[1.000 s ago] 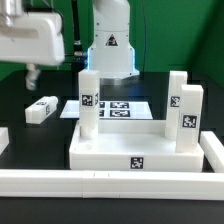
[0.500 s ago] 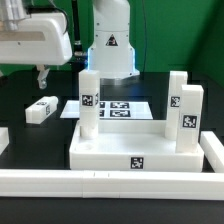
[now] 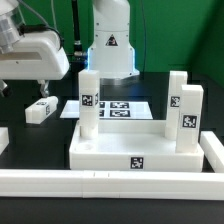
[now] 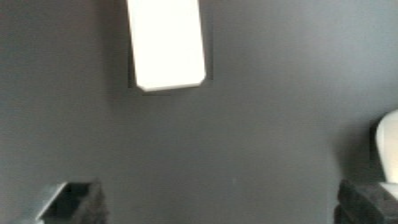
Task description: Assemble desk
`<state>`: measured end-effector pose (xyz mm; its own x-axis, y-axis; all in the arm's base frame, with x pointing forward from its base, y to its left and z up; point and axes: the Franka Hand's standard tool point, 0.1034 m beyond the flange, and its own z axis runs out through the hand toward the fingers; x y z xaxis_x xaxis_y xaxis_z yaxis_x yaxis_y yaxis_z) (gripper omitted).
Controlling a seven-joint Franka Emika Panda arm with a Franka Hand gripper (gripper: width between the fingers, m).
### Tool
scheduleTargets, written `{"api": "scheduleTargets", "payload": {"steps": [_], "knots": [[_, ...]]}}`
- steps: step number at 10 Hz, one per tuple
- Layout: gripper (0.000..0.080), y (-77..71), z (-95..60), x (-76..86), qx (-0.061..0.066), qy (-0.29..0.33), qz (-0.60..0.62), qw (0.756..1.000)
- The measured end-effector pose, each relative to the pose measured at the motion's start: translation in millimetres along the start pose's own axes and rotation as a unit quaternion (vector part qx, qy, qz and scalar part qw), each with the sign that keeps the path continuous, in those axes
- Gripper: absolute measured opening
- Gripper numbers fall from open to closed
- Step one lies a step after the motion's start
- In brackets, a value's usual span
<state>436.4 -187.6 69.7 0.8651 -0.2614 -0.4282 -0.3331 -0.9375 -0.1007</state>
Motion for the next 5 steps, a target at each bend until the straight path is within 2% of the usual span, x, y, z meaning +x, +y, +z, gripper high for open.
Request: {"api": "scheduleTargets", "payload": {"steps": [2,3,4,5], "knots": [[0.0649,0.3,7.5,2.1,0.004,-0.06,0.001,0.998],[0.0649,2.6,13.1,0.1,-0.001,-0.081,-0.001,0.997],[0.0649,6.1,22.6,-5.1,0.004,-0.119,0.005,0.993],[0.0649,10.5,30.2,-4.8,0.001,-0.151,0.008,0.989]]}}
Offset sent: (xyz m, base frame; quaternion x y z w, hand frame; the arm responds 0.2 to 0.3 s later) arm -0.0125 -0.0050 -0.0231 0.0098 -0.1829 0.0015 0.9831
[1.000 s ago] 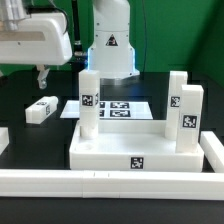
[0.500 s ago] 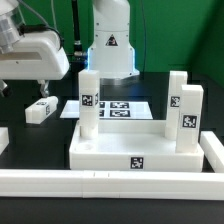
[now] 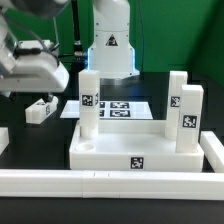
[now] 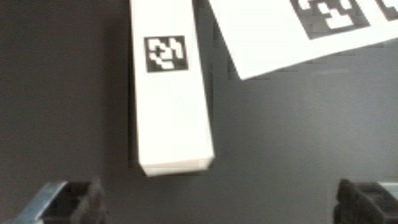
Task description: Assemble desk
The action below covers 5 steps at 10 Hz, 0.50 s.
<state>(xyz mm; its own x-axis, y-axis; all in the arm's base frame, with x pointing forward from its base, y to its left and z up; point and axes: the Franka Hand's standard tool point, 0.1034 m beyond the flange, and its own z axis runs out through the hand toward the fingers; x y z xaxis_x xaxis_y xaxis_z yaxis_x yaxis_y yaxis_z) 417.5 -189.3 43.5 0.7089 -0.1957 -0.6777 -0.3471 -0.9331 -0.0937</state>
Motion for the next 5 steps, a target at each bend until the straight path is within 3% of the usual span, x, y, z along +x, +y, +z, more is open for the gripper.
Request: {"api": "scheduleTargets", "payload": {"steps": [1,2,5], "knots": [[0.0649,2.1,1.8,-0.8,-0.015,-0.034,-0.003,0.999],[0.0649,2.3,5.0,-1.0,-0.019,-0.065,-0.003,0.998],[0.0649,5.1,14.0,-1.2,-0.016,-0.129,0.005,0.992]]}}
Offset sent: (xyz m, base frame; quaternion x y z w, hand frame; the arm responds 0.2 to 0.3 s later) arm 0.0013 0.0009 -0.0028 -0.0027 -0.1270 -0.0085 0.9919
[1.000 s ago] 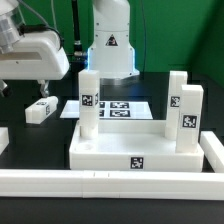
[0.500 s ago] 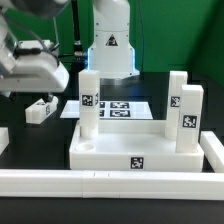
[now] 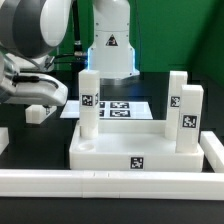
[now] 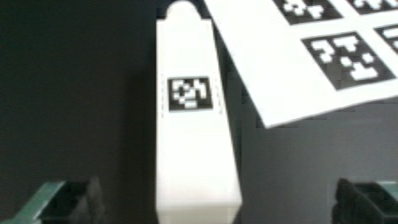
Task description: Assemble desk
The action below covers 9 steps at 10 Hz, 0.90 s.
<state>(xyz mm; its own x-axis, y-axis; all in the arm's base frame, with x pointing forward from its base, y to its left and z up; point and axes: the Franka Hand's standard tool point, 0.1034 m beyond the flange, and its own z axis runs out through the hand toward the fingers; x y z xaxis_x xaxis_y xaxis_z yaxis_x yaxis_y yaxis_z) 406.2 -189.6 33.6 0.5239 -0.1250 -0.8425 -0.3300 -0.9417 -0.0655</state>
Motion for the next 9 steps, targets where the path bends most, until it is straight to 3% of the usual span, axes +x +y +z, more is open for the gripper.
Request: {"api": "scheduleTargets", "payload": {"steps": [1,5,9], "knots": [[0.0649,0.8,-1.4,5.3,-0.005,0.01,0.0,1.0],[0.0649,2.5,13.4,8.9,-0.004,-0.004,0.003,1.0],[0.0649,3.6,13.9,9.0,-0.003,-0.004,0.004,1.0]]}}
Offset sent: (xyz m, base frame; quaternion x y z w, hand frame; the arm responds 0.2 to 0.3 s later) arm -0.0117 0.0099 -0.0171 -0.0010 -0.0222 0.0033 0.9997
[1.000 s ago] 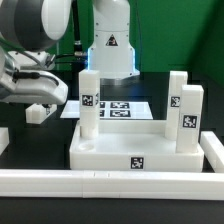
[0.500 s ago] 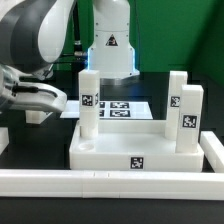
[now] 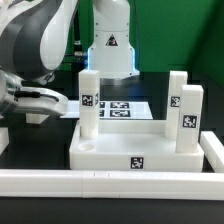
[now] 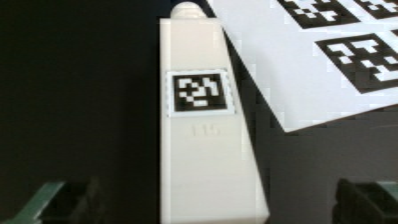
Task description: Assemble desk
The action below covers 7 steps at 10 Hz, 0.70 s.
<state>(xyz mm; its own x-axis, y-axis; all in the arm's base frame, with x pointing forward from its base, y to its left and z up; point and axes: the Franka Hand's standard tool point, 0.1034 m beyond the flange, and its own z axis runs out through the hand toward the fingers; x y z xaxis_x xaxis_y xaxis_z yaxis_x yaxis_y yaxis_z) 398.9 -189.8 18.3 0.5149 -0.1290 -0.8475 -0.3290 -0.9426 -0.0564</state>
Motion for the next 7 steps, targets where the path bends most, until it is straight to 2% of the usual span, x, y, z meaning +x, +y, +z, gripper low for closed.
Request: {"api": "scheduleTargets", "payload": {"steps": [6,7], "knots": [[0.0649,-4.3,8.9,5.9,-0.004,0.004,-0.005,1.0],[0.0525,-4.7,9.0,6.0,-0.004,0.004,-0.005,1.0]]}}
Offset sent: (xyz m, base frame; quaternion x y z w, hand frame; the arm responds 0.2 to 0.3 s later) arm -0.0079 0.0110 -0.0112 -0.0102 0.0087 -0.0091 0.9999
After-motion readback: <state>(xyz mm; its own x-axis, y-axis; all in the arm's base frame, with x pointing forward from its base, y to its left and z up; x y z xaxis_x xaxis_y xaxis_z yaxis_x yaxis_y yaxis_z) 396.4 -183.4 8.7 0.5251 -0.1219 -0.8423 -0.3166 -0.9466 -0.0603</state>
